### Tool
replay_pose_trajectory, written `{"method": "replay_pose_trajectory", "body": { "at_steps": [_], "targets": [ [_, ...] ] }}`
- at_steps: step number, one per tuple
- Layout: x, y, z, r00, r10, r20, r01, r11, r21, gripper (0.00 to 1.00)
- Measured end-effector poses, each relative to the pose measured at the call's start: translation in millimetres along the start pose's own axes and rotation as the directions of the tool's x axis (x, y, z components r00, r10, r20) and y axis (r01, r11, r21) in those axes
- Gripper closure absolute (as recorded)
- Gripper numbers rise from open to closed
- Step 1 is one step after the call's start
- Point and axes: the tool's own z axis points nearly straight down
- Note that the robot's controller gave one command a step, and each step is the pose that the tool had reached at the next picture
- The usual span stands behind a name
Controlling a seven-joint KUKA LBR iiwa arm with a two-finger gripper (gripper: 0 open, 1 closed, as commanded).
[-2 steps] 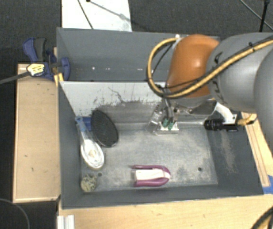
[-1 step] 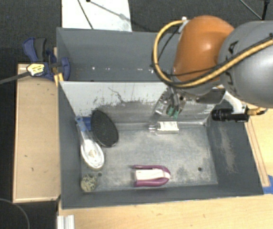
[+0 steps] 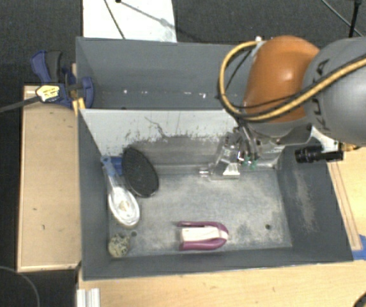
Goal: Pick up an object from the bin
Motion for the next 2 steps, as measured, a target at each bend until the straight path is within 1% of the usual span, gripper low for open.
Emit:
{"method": "replay_pose_trajectory", "body": {
  "at_steps": [1,2],
  "targets": [
    [50.4,-4.8,55.9,0.965,0.261,-0.004,-0.261,0.965,0.002,1.0],
    [86.4,-19.2,63.5,0.932,0.361,-0.003,-0.361,0.932,0.001,1.0]
  ]
}}
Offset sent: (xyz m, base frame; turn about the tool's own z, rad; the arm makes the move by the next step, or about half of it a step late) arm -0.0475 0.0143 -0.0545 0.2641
